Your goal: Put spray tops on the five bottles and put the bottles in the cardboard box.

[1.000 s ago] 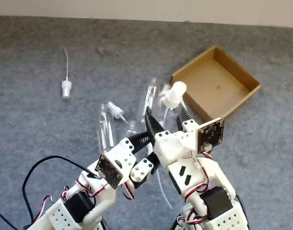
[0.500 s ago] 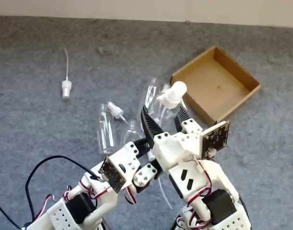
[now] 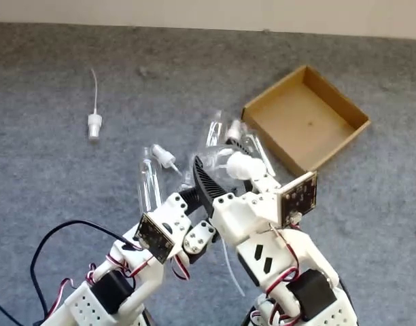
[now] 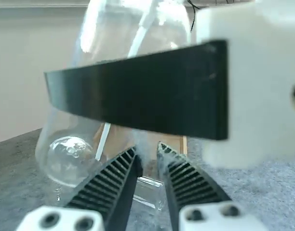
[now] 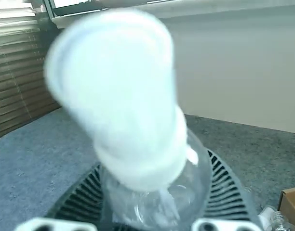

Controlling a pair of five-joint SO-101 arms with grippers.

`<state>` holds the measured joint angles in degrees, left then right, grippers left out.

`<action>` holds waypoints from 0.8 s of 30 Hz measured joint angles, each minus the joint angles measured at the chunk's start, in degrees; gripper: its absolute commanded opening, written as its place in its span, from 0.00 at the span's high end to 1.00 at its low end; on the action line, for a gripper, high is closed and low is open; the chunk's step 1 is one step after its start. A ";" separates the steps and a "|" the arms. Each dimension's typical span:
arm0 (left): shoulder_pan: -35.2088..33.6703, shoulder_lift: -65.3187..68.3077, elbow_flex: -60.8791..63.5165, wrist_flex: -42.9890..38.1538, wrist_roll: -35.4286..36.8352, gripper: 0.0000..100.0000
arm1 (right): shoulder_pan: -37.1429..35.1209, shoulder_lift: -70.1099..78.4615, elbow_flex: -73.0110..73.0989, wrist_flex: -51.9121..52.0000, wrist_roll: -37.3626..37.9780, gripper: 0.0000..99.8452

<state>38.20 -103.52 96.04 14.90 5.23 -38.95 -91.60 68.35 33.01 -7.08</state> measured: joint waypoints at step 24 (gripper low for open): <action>-0.53 -0.09 0.00 6.86 -0.09 0.99 | 36.66 24.62 -4.75 -13.54 0.00 0.87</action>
<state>37.67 -103.60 96.04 21.76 5.14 -2.29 -66.99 63.60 19.47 -7.08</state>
